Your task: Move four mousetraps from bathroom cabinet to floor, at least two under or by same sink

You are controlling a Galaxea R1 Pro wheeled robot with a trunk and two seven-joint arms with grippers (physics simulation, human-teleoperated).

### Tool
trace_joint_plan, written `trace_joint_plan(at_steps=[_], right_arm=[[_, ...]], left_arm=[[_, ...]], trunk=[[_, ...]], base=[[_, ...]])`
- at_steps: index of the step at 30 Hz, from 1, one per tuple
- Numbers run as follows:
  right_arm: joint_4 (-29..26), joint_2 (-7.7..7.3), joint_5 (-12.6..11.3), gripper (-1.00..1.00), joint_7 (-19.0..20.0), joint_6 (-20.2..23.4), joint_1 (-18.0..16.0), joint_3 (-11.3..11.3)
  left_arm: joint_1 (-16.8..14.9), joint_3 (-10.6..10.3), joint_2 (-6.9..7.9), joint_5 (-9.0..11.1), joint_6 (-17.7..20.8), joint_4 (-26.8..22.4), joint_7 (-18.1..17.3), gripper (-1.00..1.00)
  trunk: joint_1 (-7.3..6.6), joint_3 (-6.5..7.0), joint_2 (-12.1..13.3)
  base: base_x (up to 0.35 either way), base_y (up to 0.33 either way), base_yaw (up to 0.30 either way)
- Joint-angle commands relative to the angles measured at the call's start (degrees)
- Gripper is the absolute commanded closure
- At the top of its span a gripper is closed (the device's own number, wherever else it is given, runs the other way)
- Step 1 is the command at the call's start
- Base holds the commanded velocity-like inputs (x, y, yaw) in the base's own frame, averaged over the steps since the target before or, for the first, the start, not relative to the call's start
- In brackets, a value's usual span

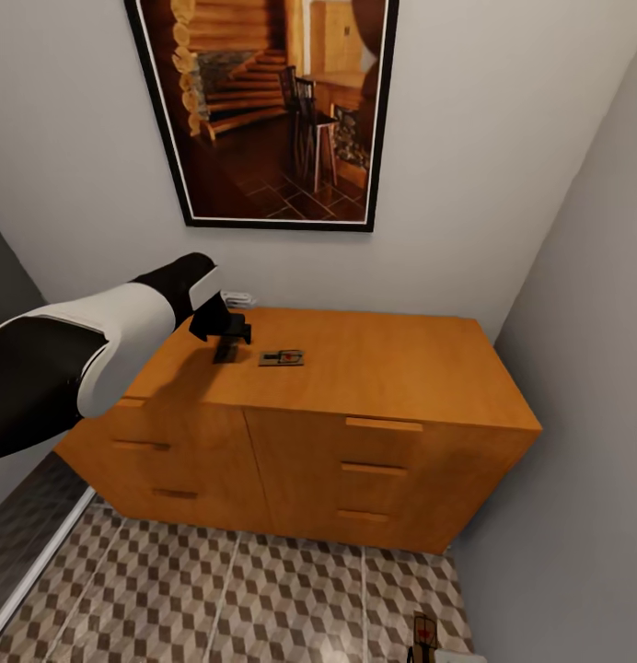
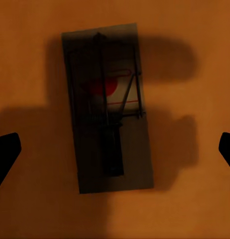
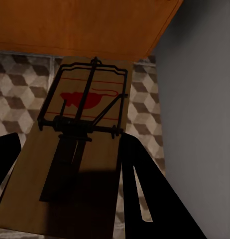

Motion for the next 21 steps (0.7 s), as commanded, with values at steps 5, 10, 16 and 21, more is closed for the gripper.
trace_joint_plan(at_steps=[5, 10, 16, 21], right_arm=[[0.05, 0.03, -0.17, 1.00, -0.20, -0.10, -0.06, 0.47], [0.05, 0.02, -0.14, 1.00, -0.20, -0.08, -0.03, 0.46], [0.05, 0.02, -0.16, 1.00, -0.20, -0.06, -0.03, 0.47], [0.05, 0.01, -0.13, 1.00, -0.20, -0.05, -0.04, 0.48]], left_arm=[[0.05, -0.12, -0.03, 0.60, 0.04, 0.12, 0.47, -1.00], [0.10, -0.12, -0.03, 0.60, 0.04, 0.12, 0.47, -1.00], [0.11, -0.16, -0.03, 0.60, 0.04, 0.12, 0.46, -1.00], [0.11, -0.17, -0.03, 0.60, 0.04, 0.12, 0.47, -1.00]], trunk=[[0.00, -0.05, -0.03], [0.00, -0.05, -0.03], [0.00, -0.20, -0.03], [0.00, -0.41, -0.03]], base=[[0.000, 0.000, 0.020], [0.000, 0.000, 0.004], [0.000, 0.000, 0.072], [0.000, 0.000, 0.123]])
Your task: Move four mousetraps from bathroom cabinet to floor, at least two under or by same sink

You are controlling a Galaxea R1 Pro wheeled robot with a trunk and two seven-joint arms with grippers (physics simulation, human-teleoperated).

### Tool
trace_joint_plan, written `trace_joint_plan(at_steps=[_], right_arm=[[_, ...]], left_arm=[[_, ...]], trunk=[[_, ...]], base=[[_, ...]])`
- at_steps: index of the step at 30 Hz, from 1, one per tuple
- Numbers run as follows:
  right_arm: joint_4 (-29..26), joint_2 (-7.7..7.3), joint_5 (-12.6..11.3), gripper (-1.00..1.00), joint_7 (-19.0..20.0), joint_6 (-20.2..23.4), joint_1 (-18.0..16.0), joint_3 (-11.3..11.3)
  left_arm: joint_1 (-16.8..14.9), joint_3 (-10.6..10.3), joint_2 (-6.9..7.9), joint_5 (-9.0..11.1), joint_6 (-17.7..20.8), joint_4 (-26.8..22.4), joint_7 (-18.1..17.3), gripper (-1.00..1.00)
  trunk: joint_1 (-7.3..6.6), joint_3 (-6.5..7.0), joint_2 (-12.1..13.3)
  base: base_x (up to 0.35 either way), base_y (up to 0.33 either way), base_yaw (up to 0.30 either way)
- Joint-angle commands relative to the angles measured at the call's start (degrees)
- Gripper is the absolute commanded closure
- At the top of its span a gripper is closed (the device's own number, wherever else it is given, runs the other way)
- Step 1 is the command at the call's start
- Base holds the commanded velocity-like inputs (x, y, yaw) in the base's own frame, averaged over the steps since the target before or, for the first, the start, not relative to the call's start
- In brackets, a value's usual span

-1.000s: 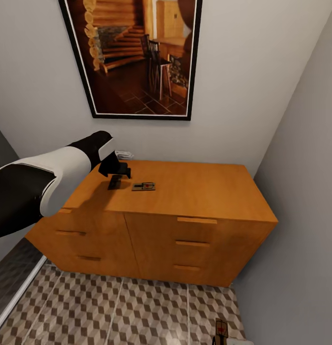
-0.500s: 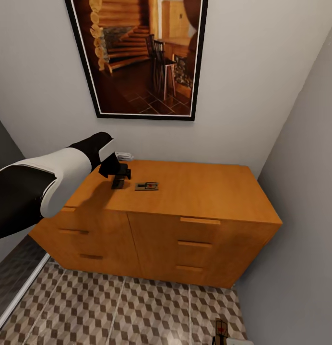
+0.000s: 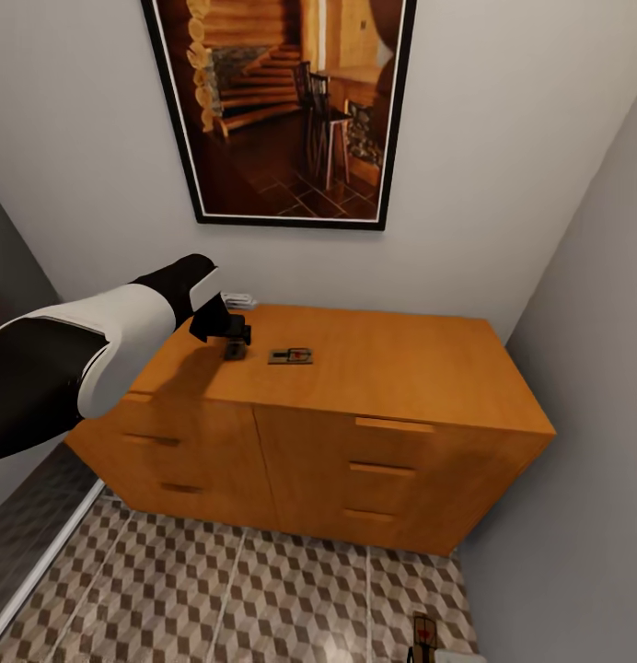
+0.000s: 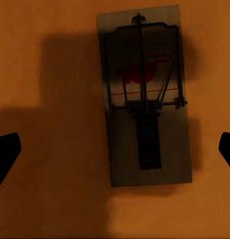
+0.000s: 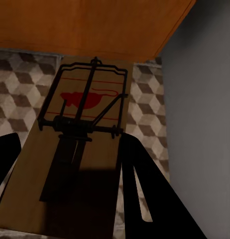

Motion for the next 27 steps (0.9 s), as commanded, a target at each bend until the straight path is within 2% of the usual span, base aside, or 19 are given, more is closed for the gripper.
trace_joint_plan(at_steps=[1, 14, 27], right_arm=[[0.04, 0.02, -0.17, 1.00, -0.20, -0.10, -0.02, 0.48], [0.04, 0.01, -0.16, 1.00, -0.20, -0.15, -0.03, 0.48], [0.04, 0.01, -0.17, 1.00, -0.20, -0.07, -0.03, 0.47]], left_arm=[[-0.08, -0.12, -0.03, 0.59, 0.03, 0.12, 0.47, -1.00], [-0.07, -0.11, -0.12, 0.59, 0.03, 0.09, 0.45, -1.00], [0.01, -0.06, -0.12, 0.59, 0.03, 0.12, 0.46, -1.00]], trunk=[[0.00, -0.10, -0.03], [0.00, -0.26, -0.03], [0.00, -0.26, -0.03]], base=[[0.000, 0.000, 0.132], [0.000, -0.001, 0.036], [0.000, -0.064, 0.000]])
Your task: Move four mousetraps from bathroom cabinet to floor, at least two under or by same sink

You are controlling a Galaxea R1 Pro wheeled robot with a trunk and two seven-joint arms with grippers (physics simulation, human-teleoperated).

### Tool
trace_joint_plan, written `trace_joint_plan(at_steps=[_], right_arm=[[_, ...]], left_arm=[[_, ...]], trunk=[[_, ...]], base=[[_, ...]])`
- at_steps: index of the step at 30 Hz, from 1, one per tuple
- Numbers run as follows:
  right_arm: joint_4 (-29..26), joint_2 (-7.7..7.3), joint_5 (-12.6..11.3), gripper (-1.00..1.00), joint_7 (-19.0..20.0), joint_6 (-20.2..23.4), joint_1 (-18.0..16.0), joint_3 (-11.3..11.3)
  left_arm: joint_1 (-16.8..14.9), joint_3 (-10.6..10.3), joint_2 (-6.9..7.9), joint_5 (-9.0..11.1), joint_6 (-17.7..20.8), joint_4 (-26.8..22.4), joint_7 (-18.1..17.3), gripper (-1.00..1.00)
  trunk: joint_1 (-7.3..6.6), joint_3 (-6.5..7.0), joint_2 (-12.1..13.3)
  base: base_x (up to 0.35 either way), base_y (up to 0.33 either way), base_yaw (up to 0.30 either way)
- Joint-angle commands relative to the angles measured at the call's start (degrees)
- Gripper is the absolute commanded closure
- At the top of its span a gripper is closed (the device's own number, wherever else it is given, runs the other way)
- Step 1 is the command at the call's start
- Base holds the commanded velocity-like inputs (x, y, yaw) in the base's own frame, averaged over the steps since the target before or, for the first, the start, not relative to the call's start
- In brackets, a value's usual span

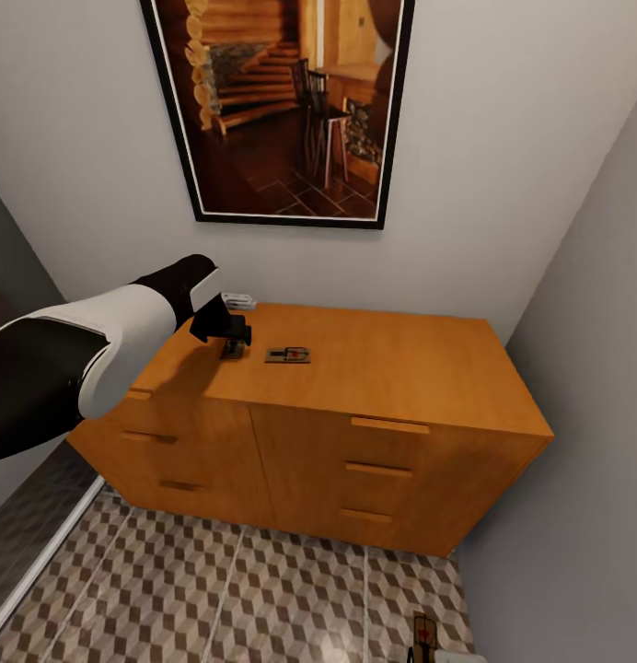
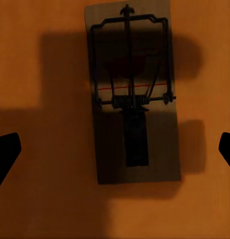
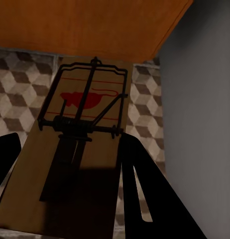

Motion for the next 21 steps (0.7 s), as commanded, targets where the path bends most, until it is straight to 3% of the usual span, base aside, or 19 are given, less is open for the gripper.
trace_joint_plan(at_steps=[1, 21], right_arm=[[0.05, 0.01, -0.17, 1.00, -0.20, -0.12, -0.03, 0.44], [0.05, 0.02, -0.14, 1.00, -0.20, -0.14, -0.04, 0.46]], left_arm=[[-0.08, -0.10, -0.02, 0.61, 0.04, 0.12, 0.47, -1.00], [0.72, -0.11, -0.02, 0.61, 0.04, 0.11, 0.42, -1.00]], trunk=[[0.00, -0.05, -0.03], [0.00, -0.05, -0.03]], base=[[0.000, -0.001, 0.000], [0.000, 0.000, 0.000]])
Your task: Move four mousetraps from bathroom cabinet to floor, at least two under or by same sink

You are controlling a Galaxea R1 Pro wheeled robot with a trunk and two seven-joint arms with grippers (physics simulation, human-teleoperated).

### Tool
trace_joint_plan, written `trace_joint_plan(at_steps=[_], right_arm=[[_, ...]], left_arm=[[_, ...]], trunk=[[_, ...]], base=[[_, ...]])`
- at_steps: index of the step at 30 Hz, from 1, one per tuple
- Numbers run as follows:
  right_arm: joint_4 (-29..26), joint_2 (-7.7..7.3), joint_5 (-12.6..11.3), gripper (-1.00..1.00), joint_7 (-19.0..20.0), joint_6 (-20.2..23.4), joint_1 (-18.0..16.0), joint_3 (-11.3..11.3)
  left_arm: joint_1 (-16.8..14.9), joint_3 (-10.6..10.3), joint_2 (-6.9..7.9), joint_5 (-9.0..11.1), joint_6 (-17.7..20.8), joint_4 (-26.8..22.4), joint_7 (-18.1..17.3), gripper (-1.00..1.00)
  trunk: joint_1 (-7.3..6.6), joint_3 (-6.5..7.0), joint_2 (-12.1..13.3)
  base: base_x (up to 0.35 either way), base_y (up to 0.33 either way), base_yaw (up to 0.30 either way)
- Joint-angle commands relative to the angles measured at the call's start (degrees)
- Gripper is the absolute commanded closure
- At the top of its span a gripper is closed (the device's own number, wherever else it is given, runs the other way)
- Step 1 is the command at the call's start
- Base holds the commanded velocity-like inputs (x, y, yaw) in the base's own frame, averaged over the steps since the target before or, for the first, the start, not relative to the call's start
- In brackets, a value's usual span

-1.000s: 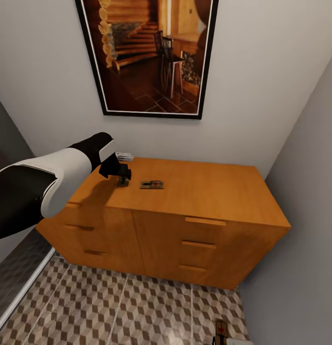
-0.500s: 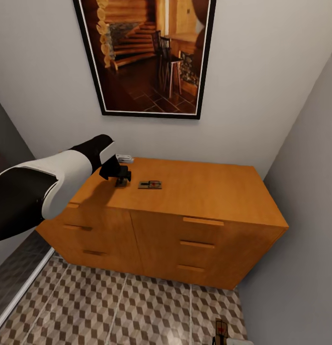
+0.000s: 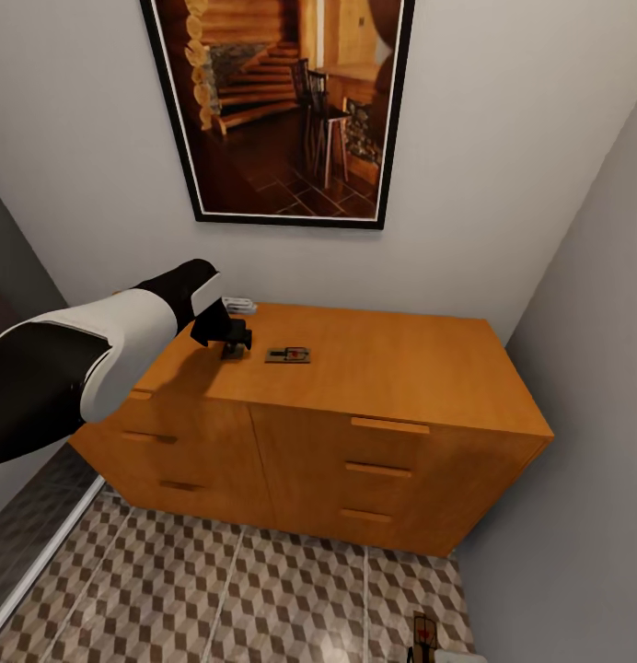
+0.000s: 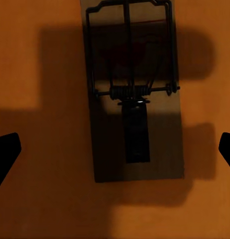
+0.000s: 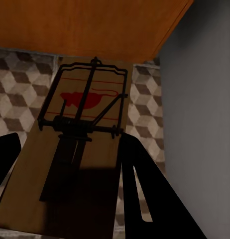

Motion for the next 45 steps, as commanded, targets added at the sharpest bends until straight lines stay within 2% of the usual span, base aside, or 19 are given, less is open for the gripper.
trace_joint_plan(at_steps=[1, 17, 45], right_arm=[[0.05, 0.01, -0.16, 1.00, -0.20, -0.10, -0.05, 0.46], [0.05, 0.01, -0.17, 1.00, -0.20, -0.09, 0.00, 0.45], [0.09, 0.01, -0.16, 1.00, -0.20, 0.00, -0.02, 0.48]], left_arm=[[-0.08, -0.10, -0.02, 0.61, 0.04, 0.12, 0.45, -1.00], [1.30, -0.10, -0.11, 0.61, 0.04, -0.22, 0.43, -1.00], [1.50, -0.10, -0.11, 0.69, 0.04, -0.29, 0.07, -1.00]], trunk=[[0.00, -0.05, -0.03], [0.00, -0.05, -0.03], [0.00, -0.05, -0.03]], base=[[0.000, 0.000, 0.000], [0.000, 0.000, 0.000], [0.000, 0.000, 0.000]])
